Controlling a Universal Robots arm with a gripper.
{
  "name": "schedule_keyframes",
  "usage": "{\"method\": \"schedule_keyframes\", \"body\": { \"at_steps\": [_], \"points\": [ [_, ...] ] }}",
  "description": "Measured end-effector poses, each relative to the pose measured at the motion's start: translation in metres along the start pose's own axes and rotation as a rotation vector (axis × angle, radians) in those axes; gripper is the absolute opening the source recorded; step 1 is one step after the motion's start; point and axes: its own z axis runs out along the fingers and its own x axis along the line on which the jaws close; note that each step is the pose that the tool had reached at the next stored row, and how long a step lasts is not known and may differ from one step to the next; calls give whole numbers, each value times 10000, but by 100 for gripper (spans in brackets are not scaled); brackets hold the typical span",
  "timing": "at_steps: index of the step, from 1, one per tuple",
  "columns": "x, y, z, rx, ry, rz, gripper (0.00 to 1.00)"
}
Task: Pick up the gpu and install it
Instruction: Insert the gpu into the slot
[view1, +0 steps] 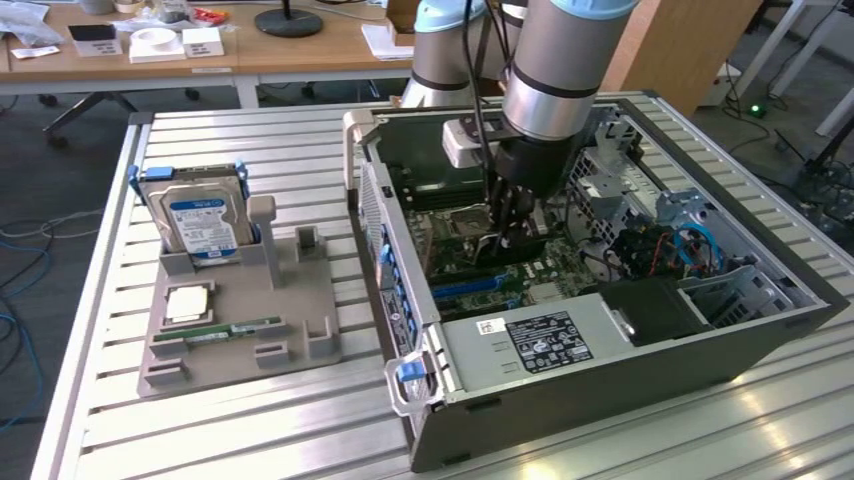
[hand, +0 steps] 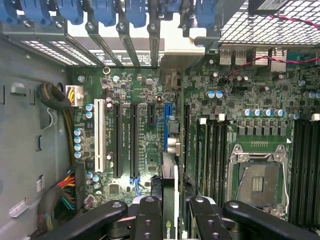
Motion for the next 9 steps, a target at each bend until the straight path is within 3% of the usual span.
{"method": "schedule_keyframes", "body": {
  "at_steps": [9],
  "points": [
    [0, 26, 10, 21, 0, -15, 26]
  ]
}}
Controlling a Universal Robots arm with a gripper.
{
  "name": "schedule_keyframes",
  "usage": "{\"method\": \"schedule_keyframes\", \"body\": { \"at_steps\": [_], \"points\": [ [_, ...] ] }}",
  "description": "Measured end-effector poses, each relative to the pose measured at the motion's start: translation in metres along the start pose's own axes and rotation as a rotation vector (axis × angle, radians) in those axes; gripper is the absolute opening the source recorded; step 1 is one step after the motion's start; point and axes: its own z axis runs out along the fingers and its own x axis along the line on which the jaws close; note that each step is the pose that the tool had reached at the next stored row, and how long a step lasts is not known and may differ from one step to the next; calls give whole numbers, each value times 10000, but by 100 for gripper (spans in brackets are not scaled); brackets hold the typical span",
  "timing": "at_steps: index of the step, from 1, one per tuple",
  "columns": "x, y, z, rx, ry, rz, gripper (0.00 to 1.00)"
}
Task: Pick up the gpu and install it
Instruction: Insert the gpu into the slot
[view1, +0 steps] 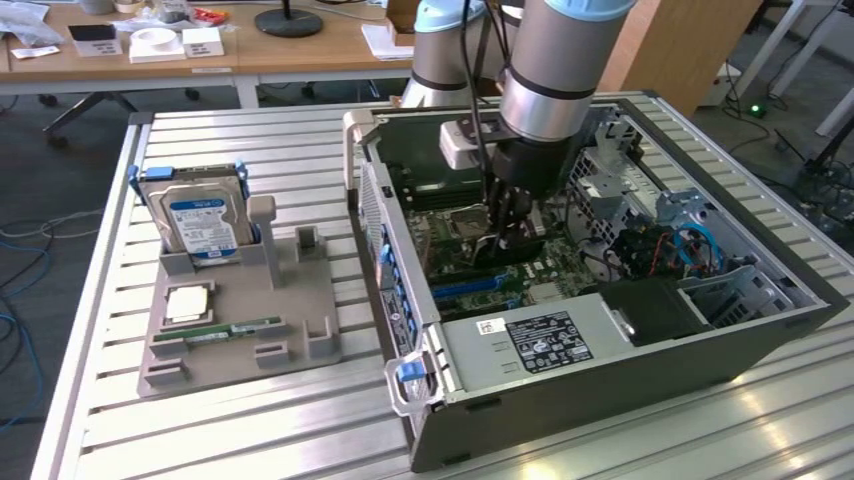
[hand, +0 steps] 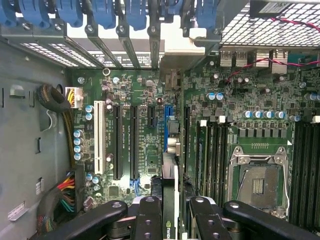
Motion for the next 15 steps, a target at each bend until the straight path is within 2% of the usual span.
{"method": "schedule_keyframes", "body": {
  "at_steps": [13, 15],
  "points": [
    [0, 10, 8, 12, 0, -15, 26],
    [0, 18, 10, 58, -2, -13, 26]
  ]
}}
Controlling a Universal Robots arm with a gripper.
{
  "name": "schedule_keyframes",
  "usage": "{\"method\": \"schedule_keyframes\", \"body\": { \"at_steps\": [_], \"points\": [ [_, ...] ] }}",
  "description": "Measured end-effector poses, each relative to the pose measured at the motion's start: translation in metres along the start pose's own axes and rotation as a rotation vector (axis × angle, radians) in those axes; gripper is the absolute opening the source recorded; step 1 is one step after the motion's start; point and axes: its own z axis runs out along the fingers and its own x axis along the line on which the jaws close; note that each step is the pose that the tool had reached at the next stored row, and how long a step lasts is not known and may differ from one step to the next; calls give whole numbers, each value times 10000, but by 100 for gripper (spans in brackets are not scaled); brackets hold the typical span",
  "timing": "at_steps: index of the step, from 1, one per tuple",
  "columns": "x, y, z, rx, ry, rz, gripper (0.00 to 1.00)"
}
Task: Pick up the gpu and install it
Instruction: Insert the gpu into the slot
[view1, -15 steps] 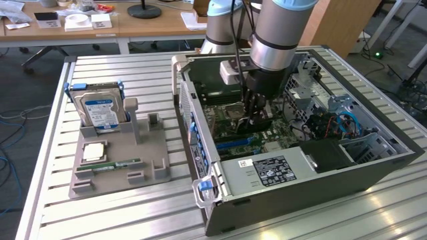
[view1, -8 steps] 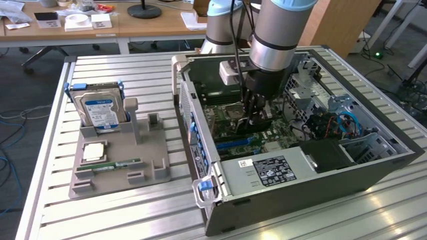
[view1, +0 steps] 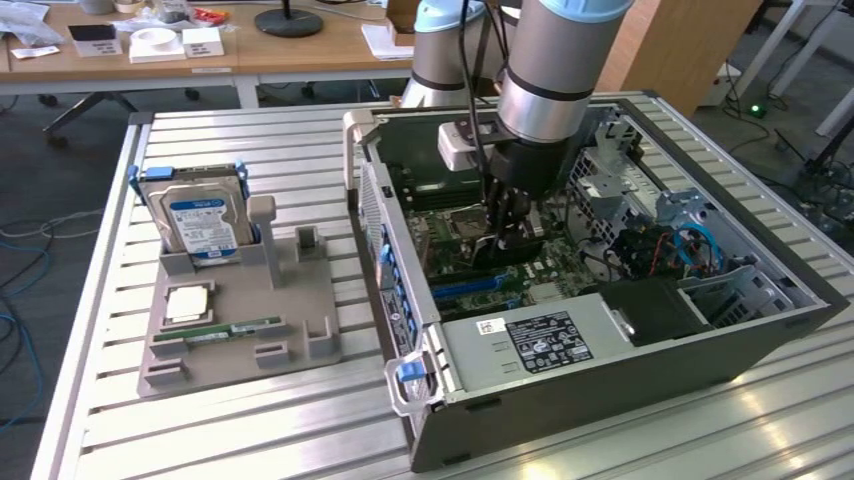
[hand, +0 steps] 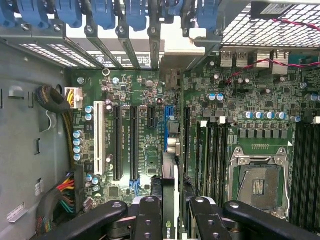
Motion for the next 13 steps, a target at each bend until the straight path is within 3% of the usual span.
{"method": "schedule_keyframes", "body": {
  "at_steps": [13],
  "points": [
    [2, 16, 1, 14, 1, -4, 26]
  ]
}}
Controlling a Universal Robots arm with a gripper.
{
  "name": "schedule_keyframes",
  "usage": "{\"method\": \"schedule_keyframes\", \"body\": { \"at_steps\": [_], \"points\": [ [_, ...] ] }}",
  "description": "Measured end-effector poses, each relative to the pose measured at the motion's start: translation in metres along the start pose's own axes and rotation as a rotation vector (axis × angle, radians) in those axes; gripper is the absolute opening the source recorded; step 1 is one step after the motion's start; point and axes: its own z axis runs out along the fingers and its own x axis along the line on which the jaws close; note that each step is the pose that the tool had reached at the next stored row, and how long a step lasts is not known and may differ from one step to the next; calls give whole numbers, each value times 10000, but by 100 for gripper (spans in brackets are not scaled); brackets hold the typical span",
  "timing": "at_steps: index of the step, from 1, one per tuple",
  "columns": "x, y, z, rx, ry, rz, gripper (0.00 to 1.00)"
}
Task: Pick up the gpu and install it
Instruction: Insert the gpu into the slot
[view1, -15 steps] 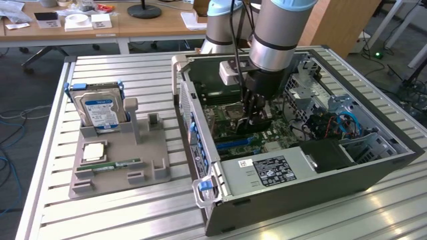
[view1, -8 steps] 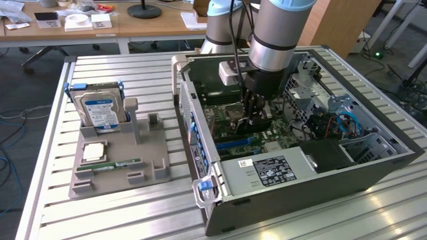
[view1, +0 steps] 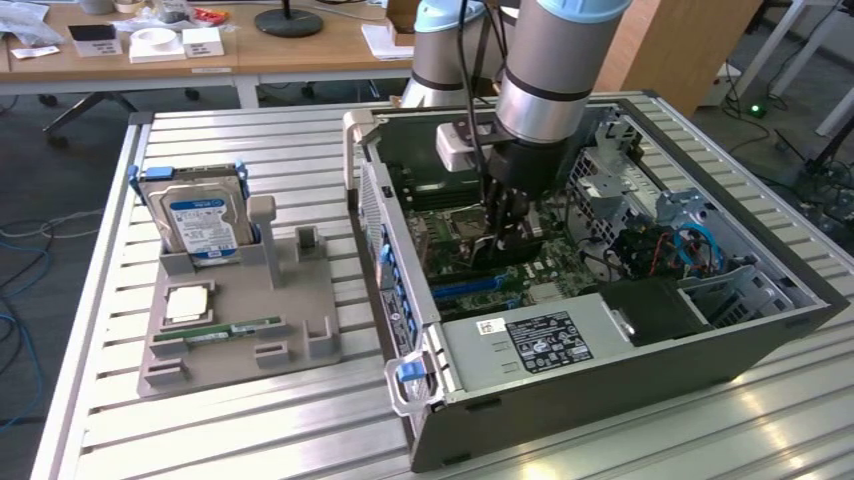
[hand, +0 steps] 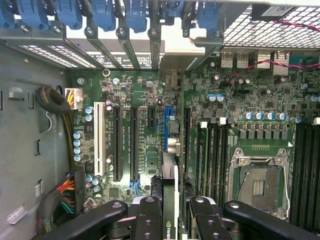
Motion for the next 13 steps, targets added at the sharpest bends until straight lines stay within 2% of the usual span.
{"method": "schedule_keyframes", "body": {
  "at_steps": [13],
  "points": [
    [23, 45, 1, 1, 0, 1, 26]
  ]
}}
